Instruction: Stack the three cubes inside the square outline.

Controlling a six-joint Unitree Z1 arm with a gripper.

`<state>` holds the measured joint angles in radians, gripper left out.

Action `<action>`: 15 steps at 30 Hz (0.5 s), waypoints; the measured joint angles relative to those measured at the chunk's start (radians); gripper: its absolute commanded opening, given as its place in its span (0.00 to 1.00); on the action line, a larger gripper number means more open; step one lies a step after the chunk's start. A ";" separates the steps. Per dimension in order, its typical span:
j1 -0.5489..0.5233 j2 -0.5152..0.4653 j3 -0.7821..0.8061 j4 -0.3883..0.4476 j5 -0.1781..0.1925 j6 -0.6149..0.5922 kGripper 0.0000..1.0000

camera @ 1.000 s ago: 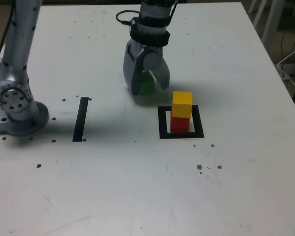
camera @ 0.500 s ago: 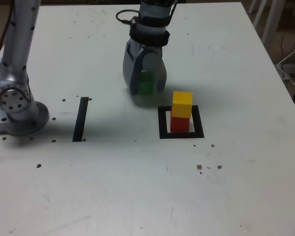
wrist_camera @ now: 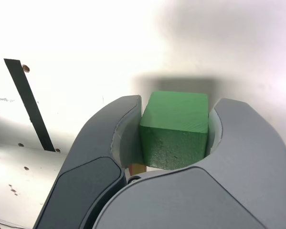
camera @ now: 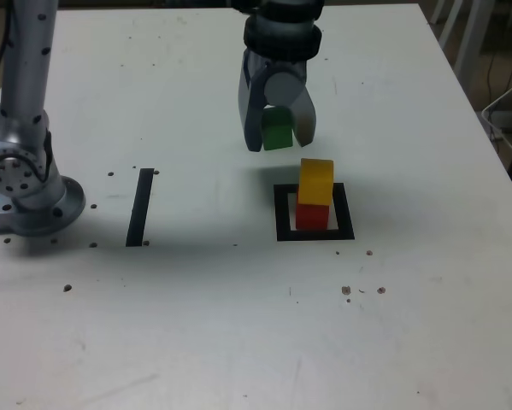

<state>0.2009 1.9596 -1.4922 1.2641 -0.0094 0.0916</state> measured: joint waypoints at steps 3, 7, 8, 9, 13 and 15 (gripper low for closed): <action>-0.020 0.000 -0.039 0.026 0.009 0.000 0.26; -0.044 0.000 -0.085 0.058 0.020 0.000 0.26; -0.047 0.000 -0.090 0.060 0.021 0.000 0.26; -0.051 0.000 -0.097 0.066 0.023 0.002 0.26; -0.074 0.001 -0.143 0.100 0.029 0.011 0.26; -0.090 0.004 -0.165 0.118 0.029 0.017 0.26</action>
<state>0.1106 1.9641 -1.6570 1.3819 0.0198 0.1088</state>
